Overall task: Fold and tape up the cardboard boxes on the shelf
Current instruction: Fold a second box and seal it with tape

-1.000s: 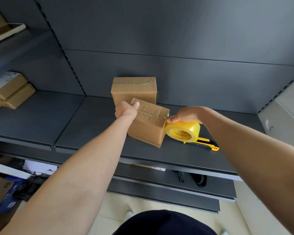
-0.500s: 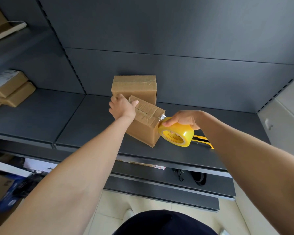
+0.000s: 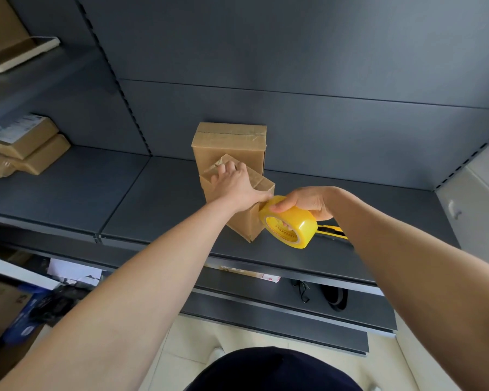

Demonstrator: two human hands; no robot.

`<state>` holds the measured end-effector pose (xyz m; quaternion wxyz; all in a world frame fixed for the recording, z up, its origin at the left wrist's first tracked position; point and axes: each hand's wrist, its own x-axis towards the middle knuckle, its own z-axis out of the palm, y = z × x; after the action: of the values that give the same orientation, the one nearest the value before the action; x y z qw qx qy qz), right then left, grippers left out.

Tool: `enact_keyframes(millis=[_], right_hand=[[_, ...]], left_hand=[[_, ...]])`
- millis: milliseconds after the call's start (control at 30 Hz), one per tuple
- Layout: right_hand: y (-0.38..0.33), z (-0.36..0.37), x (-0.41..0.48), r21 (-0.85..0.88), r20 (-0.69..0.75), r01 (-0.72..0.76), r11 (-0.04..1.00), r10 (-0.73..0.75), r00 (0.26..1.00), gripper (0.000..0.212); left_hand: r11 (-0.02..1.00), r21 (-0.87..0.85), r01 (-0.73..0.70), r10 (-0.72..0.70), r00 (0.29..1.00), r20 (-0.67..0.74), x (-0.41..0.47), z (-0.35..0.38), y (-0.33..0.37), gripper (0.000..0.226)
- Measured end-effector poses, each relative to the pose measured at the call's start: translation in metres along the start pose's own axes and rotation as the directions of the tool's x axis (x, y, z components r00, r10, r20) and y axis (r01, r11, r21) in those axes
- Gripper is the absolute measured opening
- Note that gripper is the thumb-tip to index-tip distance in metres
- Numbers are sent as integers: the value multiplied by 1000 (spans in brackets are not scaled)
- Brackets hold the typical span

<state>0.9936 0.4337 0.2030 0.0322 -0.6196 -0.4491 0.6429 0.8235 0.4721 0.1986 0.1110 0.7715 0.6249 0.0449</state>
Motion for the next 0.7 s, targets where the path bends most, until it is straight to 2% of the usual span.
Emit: enact_keyframes(millis=[200, 333, 400, 467, 567, 633, 700], right_hand=[[-13, 6, 1, 28, -56, -29, 999, 30, 998, 34], [-10, 14, 5, -37, -128, -52, 998, 47, 991, 51], [-2, 19, 6, 6, -114, -21, 1000, 21, 993, 57], [6, 23, 6, 83, -50, 30, 996, -25, 998, 48], [19, 25, 8, 172, 60, 80, 982, -92, 994, 22], [21, 27, 7, 231, 71, 102, 968, -121, 990, 18], [20, 28, 5, 276, 80, 104, 956, -130, 988, 23]], left_hand=[[1000, -2, -26, 26, 997, -71, 0, 6, 4, 98], [996, -25, -85, 83, 993, -88, -1, 7, 2, 88], [993, -50, -109, 105, 990, -90, -2, 7, -2, 86], [988, -84, -128, 120, 988, -95, -2, 6, -6, 83], [986, -107, -124, 118, 991, -65, -2, 2, -11, 83], [988, -107, -111, 110, 994, -19, -3, 1, -11, 95], [991, -80, -109, 109, 994, -2, -5, 2, -9, 102]])
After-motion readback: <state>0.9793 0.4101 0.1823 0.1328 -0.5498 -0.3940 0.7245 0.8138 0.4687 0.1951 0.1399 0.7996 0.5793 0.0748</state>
